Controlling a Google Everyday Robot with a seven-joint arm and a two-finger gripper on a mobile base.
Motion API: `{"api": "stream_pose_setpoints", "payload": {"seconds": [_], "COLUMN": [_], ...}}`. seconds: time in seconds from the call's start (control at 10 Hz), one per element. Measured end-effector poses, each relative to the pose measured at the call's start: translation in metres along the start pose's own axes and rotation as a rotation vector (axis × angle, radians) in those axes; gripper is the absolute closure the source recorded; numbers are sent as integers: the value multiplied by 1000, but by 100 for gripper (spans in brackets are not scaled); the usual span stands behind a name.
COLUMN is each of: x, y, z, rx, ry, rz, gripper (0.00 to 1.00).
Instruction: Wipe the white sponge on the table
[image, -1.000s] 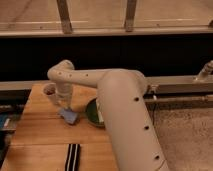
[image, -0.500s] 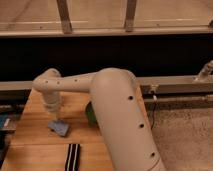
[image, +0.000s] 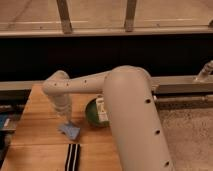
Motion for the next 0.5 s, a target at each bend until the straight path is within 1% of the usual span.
{"api": "stream_pose_setpoints", "payload": {"seconds": [0.2, 0.3, 0.4, 0.5], "x": [13, 12, 7, -2], "y": [-34, -47, -62, -69], "z": [-2, -1, 2, 5], "rx": [5, 4, 0, -6], "ry": [10, 11, 10, 5], "rz": [41, 50, 56, 54], "gripper": [100, 100, 100, 100]}}
